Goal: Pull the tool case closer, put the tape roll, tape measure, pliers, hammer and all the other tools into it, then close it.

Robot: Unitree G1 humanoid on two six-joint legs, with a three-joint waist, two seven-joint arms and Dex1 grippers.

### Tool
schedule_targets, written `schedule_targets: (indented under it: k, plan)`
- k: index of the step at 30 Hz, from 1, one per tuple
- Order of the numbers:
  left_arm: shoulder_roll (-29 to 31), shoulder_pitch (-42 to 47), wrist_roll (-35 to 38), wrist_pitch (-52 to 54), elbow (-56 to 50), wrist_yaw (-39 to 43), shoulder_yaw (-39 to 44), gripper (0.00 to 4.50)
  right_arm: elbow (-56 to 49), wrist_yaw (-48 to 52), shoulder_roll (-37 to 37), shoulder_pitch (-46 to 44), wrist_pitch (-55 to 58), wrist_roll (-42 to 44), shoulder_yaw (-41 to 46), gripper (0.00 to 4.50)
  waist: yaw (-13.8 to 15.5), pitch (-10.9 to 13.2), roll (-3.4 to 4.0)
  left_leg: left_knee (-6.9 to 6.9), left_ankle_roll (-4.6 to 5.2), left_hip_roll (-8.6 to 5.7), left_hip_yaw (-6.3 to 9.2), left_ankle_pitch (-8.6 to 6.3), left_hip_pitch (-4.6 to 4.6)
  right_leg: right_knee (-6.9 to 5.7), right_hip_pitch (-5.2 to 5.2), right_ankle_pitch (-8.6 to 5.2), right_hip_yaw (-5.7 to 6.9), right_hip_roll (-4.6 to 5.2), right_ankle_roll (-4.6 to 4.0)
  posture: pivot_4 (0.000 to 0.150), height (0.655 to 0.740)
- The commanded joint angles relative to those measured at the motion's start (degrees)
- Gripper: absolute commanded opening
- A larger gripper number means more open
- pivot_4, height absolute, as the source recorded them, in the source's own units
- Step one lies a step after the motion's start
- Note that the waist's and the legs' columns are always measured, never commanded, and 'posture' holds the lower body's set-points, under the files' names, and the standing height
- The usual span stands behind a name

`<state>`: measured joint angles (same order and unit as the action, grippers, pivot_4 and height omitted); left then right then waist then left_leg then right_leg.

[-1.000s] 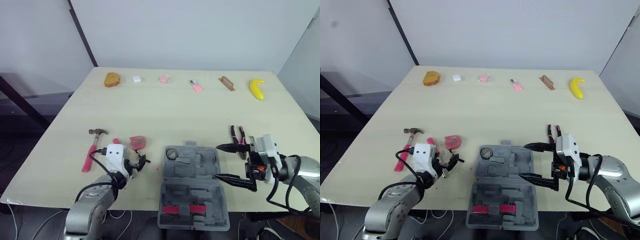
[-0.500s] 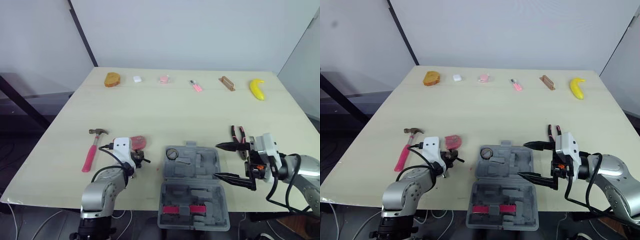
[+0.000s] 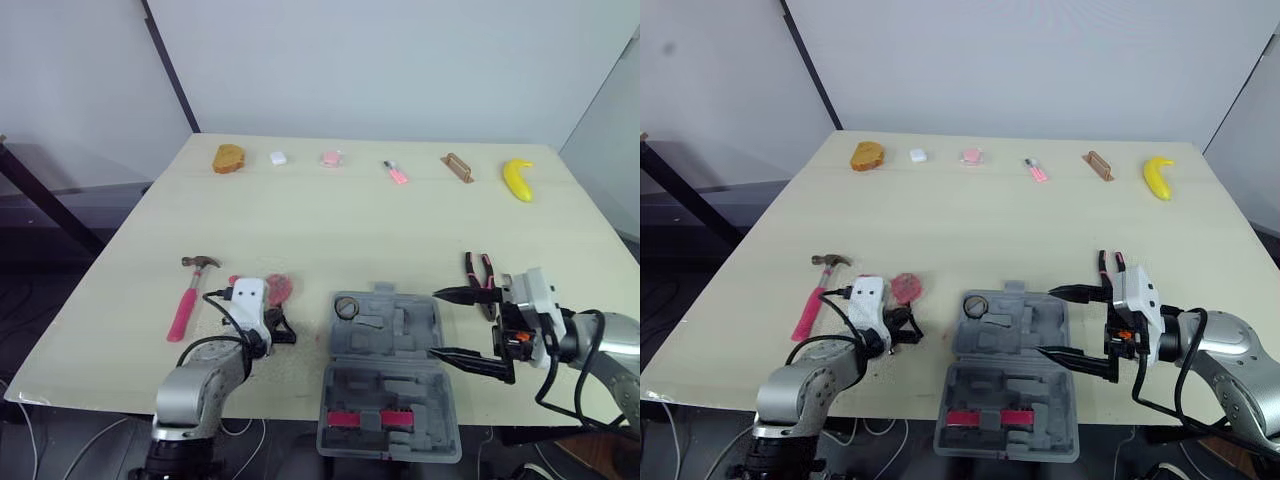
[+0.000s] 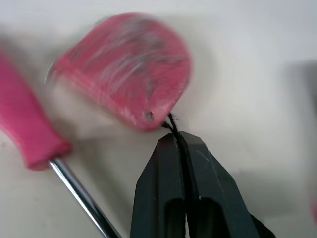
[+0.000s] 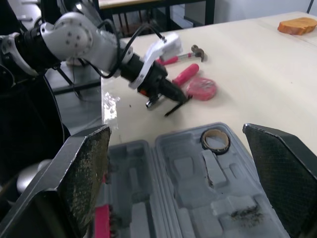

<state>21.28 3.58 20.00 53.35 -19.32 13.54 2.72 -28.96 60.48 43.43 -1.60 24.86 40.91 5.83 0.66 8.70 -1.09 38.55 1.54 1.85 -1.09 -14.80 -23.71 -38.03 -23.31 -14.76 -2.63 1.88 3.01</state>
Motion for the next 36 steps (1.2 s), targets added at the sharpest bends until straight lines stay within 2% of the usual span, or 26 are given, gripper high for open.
schedule_targets:
  k: [1, 8, 15, 21, 28, 33, 36]
  plan:
    - [3.7, -2.3, 2.4, -1.6, -4.3, 8.1, -3.3, 0.08, -2.1, -1.5, -0.7, -0.9, 0.1, 2.7, 2.9, 4.5, 0.0, 0.0, 0.0, 0.0, 0.0, 0.01, -0.01, 0.0, 0.0, 0.0, 0.0, 0.0, -0.01, 0.02, 0.0, 0.15, 0.74]
    - [14.3, -9.1, 2.7, -6.0, -7.4, 19.8, -5.5, 0.08, -2.8, -0.3, 0.2, 1.3, -0.6, 3.1, 4.2, 4.5, 0.0, 0.0, 0.01, -0.01, 0.0, 0.22, -0.03, 0.0, 0.01, 0.02, 0.0, -0.01, 0.01, 0.0, -0.02, 0.15, 0.74]
    - [20.5, -16.3, 4.2, -6.5, -11.4, 24.8, -2.6, 0.08, -4.2, 0.7, 0.8, 4.4, -1.1, 3.2, 5.2, 4.5, 0.0, 0.0, 0.02, -0.02, 0.01, 0.26, -0.07, 0.0, 0.01, 0.04, -0.01, -0.02, 0.01, 0.02, -0.02, 0.15, 0.74]
    - [22.4, -20.1, 7.6, -2.4, -17.1, 24.9, 2.9, 0.08, -4.1, 1.9, 1.1, 5.9, -2.1, 2.4, 5.7, 4.5, 0.0, 0.0, 0.0, -0.01, 0.01, 0.28, -0.08, 0.0, 0.02, 0.06, -0.01, -0.03, 0.02, 0.01, -0.03, 0.15, 0.74]
    - [24.4, -25.2, 6.7, -6.5, -15.2, 27.4, 6.2, 0.08, -3.6, 2.8, 1.1, 6.2, -3.0, 1.7, 5.2, 4.5, 0.0, 0.0, 0.02, -0.02, 0.01, 0.28, -0.11, 0.0, 0.04, 0.06, -0.01, -0.04, 0.01, 0.01, -0.04, 0.15, 0.74]
    - [25.3, -25.6, 4.7, -9.5, -13.3, 27.9, 5.8, 0.08, -3.1, 3.3, 0.8, 6.0, -3.6, 1.1, 4.6, 4.5, 0.1, 0.0, 0.02, -0.01, 0.01, 0.27, -0.12, 0.0, 0.03, 0.06, -0.01, -0.07, 0.01, 0.02, -0.09, 0.15, 0.74]
    - [23.9, -24.5, 6.0, -10.5, -12.2, 28.3, 7.4, 0.08, -2.8, 3.4, 0.7, 5.7, -3.9, 0.8, 4.3, 4.5, 0.1, 0.0, 0.02, -0.02, 0.01, 0.27, -0.12, 0.0, 0.04, 0.06, -0.01, -0.06, 0.01, 0.02, -0.08, 0.15, 0.74]
